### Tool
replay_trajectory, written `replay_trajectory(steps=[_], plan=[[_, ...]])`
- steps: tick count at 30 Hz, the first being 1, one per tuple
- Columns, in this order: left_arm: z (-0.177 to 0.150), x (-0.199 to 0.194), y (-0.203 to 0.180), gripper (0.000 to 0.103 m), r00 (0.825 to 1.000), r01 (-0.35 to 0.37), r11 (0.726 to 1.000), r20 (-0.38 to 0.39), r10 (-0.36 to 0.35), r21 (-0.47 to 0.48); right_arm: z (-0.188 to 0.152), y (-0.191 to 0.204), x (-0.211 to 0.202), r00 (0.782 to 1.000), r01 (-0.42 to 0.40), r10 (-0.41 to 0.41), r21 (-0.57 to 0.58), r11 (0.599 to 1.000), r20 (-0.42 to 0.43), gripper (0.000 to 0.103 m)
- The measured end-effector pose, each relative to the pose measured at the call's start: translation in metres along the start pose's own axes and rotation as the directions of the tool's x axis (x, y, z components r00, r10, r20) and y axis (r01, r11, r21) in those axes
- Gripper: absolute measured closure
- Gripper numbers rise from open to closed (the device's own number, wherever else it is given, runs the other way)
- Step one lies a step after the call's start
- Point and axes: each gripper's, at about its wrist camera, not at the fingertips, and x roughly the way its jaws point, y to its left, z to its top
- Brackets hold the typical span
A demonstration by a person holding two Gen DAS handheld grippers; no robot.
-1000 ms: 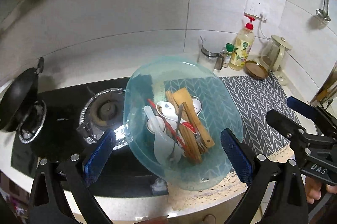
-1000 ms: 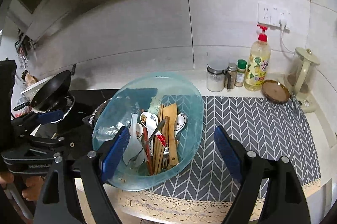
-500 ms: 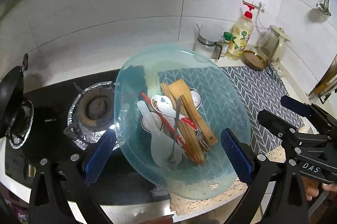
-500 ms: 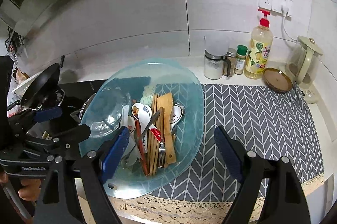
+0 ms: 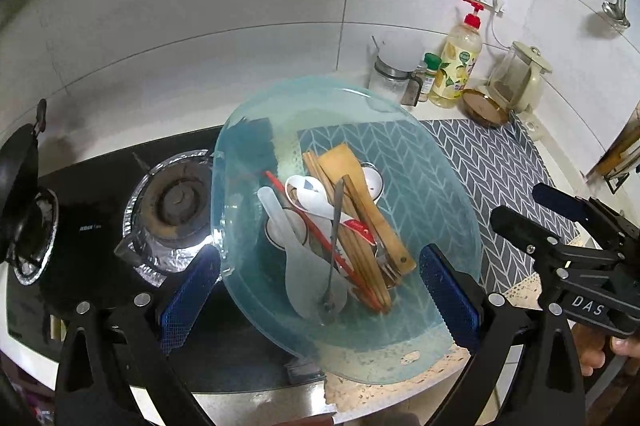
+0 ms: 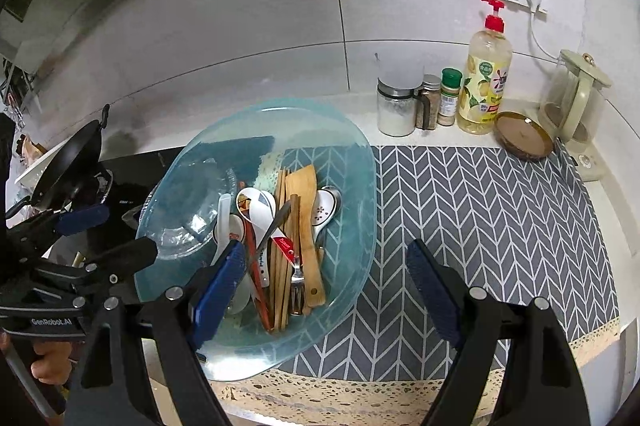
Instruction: Organize utensils
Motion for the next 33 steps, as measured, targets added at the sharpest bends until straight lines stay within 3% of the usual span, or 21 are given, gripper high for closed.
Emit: replay_trajectory(steps=[33], plan=[[-0.007, -0.003, 0.007, 0.004, 0.999, -0.041, 0.999, -0.008, 0.041, -0.001, -0.005, -0.010, -0.008, 1.000, 0.017, -0.018, 0.029, 0.999, 0.008, 0.023]])
